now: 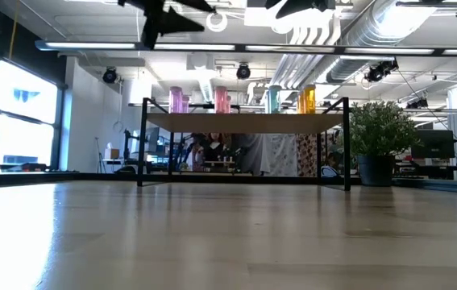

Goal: Pick and place medicine bottles onto shelf by color
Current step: Return to Home Position

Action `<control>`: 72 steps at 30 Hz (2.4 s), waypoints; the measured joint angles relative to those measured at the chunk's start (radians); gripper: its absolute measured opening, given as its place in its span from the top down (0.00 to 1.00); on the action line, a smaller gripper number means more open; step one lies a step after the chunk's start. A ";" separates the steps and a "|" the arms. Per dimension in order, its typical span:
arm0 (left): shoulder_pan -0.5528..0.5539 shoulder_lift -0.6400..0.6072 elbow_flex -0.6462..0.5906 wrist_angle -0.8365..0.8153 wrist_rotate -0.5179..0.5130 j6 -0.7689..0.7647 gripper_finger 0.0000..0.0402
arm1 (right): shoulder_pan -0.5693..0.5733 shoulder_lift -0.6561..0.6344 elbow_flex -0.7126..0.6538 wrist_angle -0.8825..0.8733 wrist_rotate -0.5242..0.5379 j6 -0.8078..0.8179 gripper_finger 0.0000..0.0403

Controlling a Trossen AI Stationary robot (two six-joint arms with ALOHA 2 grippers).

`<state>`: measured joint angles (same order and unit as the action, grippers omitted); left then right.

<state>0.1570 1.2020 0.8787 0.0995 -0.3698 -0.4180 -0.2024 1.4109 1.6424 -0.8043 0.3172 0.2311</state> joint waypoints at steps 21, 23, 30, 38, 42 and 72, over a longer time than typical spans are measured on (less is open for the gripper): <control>0.272 -0.191 0.000 -0.210 0.408 0.122 0.55 | -0.050 0.085 0.000 0.345 -0.155 0.084 0.52; 0.305 -0.208 0.000 -0.214 0.453 0.148 0.55 | -0.061 0.086 0.000 0.390 -0.156 0.084 0.52; 0.399 -0.245 0.000 -0.274 0.618 0.231 0.55 | -0.100 0.091 0.000 0.499 -0.150 0.086 0.52; 0.476 -0.259 0.000 -0.315 0.821 0.333 0.55 | -0.104 0.100 0.000 0.543 -0.162 0.067 0.52; 0.501 -0.259 0.000 -0.325 0.823 0.335 0.55 | -0.096 0.133 0.000 0.530 -0.172 0.083 0.52; 0.439 -0.464 -0.244 -0.230 0.756 0.252 0.55 | -0.038 0.118 0.000 0.359 -0.143 0.068 0.52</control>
<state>0.5963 0.7383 0.6346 -0.1304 0.3863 -0.1661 -0.2401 1.5285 1.6424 -0.4454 0.1741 0.2994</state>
